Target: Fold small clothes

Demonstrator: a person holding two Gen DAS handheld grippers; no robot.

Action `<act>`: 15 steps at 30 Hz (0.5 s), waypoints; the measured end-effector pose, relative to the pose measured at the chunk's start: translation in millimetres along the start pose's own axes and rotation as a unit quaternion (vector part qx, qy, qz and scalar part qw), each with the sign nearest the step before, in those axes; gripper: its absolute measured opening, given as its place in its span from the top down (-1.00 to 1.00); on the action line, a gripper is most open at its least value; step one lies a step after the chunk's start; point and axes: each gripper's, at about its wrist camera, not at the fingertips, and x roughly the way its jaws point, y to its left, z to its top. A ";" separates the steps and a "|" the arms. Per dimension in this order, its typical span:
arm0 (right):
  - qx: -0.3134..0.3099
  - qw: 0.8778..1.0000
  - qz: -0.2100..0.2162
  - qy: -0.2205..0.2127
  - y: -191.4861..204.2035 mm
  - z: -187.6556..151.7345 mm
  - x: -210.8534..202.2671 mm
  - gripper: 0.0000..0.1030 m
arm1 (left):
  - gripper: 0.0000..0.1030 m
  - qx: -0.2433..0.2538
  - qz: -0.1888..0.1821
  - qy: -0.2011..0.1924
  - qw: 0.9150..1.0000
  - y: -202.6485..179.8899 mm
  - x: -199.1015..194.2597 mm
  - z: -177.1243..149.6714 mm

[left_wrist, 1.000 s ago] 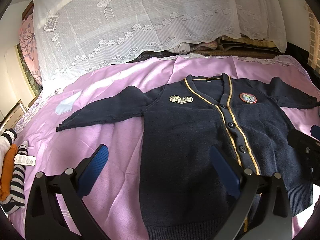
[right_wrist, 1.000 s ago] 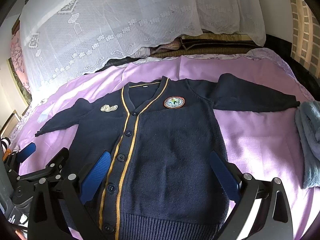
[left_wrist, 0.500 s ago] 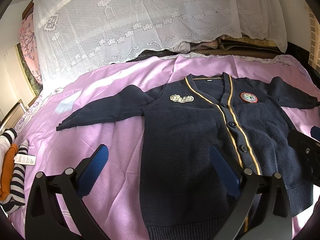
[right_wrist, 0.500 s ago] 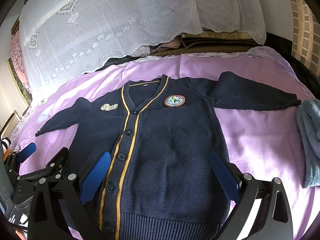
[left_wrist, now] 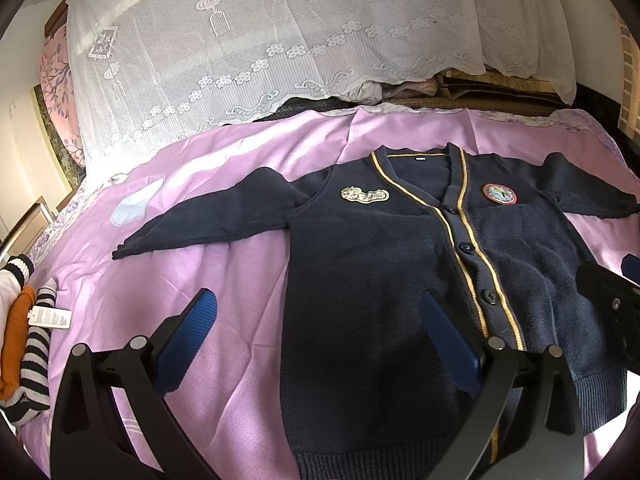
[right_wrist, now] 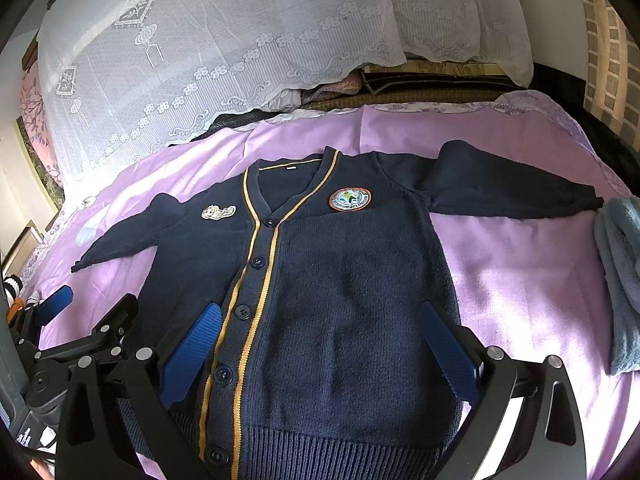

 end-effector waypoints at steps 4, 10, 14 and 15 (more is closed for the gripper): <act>0.000 1.000 0.000 0.001 0.0 0.1 0.1 -0.93 | -0.92 -0.001 0.000 0.000 1.000 1.1 -0.4 -1.2; 0.000 1.000 0.000 0.001 -0.6 1.1 0.7 -0.93 | -0.92 0.000 0.000 0.000 1.000 -0.2 0.1 0.4; 0.001 1.000 0.000 0.001 -0.8 0.2 1.1 -0.93 | -0.92 0.000 0.000 0.000 1.000 -0.2 0.2 0.8; 0.001 1.000 0.000 0.001 -0.8 0.4 1.2 -0.93 | -0.92 0.000 0.000 0.000 1.000 -0.3 0.2 1.0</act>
